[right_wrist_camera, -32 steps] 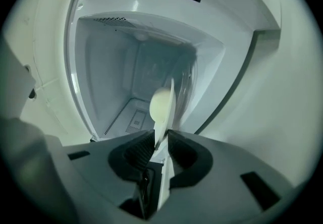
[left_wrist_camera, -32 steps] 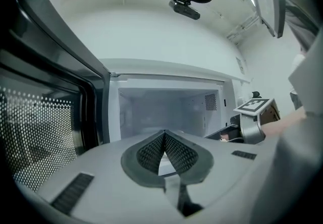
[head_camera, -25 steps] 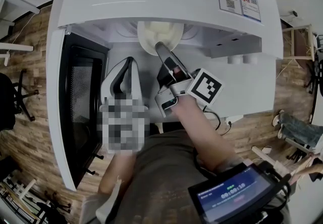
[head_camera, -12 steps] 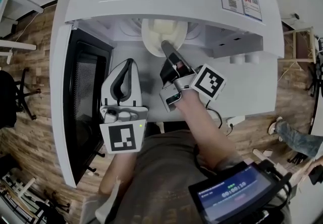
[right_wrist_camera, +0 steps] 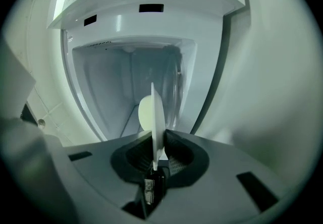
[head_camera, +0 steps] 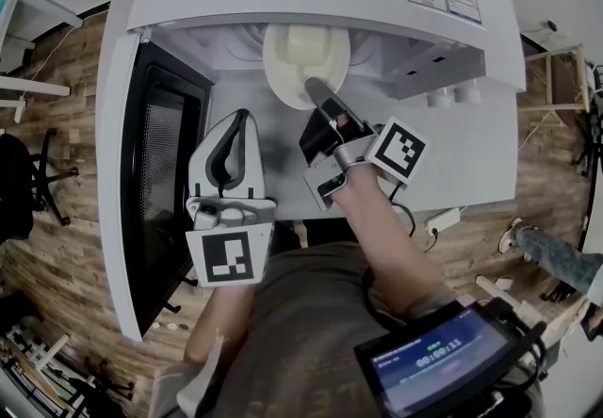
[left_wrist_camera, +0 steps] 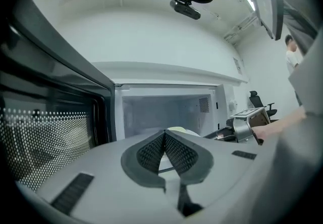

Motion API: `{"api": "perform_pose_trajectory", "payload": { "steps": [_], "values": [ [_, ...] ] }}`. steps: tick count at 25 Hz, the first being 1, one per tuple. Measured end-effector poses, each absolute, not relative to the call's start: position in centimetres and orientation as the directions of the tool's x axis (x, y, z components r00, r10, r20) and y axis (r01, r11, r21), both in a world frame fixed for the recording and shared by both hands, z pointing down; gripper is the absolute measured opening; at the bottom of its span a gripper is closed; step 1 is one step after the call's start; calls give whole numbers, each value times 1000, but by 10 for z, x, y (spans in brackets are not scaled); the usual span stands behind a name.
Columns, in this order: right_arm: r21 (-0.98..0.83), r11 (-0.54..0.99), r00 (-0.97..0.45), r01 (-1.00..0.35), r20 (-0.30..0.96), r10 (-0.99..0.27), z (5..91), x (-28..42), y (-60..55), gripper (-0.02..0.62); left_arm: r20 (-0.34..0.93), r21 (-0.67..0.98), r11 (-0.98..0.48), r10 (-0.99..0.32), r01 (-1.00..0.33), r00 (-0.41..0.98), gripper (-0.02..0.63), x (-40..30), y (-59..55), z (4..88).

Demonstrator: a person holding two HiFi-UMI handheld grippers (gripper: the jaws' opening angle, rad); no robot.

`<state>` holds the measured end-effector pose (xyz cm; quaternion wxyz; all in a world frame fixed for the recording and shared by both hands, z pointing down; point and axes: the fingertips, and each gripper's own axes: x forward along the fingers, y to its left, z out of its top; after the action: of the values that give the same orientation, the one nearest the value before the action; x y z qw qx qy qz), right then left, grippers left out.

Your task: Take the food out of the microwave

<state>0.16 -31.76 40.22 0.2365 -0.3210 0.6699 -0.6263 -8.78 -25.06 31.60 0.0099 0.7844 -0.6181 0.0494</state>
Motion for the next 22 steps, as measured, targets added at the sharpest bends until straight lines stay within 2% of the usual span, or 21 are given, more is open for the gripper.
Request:
{"api": "perform_pose_trajectory", "payload": {
  "steps": [9, 22],
  "values": [
    [-984, 10, -677, -176, 113, -728, 391, 10, -281, 46, 63, -44, -269, -962, -962, 266, 8, -80, -223, 297],
    [-983, -25, -591, -181, 129, -796, 389, 46, -175, 43, 67, -20, -399, -915, -917, 397, 8, -49, -146, 294]
  ]
}}
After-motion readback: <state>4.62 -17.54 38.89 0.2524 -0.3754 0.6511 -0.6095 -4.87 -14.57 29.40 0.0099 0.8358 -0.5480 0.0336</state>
